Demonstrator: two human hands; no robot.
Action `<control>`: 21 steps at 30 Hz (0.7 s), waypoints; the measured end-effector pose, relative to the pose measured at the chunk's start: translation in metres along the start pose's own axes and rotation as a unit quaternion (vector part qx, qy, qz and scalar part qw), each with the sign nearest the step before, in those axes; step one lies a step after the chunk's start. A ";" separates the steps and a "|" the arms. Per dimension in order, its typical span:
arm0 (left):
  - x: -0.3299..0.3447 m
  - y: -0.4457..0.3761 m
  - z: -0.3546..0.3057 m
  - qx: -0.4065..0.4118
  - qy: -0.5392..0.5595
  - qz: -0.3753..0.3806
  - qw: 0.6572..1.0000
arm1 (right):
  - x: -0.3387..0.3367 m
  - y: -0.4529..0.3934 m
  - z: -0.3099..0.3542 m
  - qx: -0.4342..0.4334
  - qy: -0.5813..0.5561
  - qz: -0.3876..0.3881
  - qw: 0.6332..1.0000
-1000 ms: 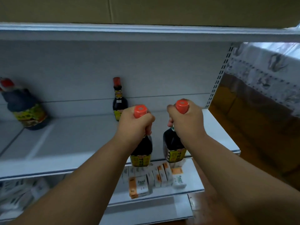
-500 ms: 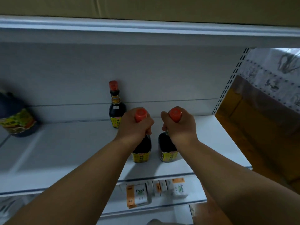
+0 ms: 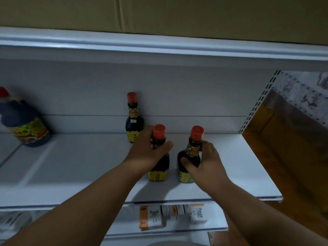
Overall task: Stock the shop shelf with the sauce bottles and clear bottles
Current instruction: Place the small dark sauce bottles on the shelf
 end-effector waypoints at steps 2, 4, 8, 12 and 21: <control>-0.002 0.021 0.014 0.004 -0.047 -0.030 0.998 | 0.005 0.009 -0.011 -0.020 0.030 0.017 0.999; -0.002 0.039 0.022 0.079 -0.141 -0.070 0.984 | 0.007 0.010 -0.015 -0.020 0.034 0.022 0.999; 0.005 0.042 0.042 0.098 -0.253 -0.089 0.958 | 0.011 -0.001 -0.013 -0.016 0.033 0.013 0.999; 0.009 0.018 0.038 0.028 -0.228 -0.069 0.971 | 0.019 -0.026 -0.011 0.020 0.032 0.043 0.998; 0.014 -0.052 0.040 -0.005 -0.278 -0.096 0.956 | 0.028 -0.099 -0.003 0.022 0.082 0.038 0.996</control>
Point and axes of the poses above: each hand's wrist, its own y-axis away from the middle knuckle, its own x-axis out of the palm, z = x × y, the point moved 5 cm from there along -y, towards the middle knuckle, and after that the axes turned 4 degrees about x, right-handed, at the moved point
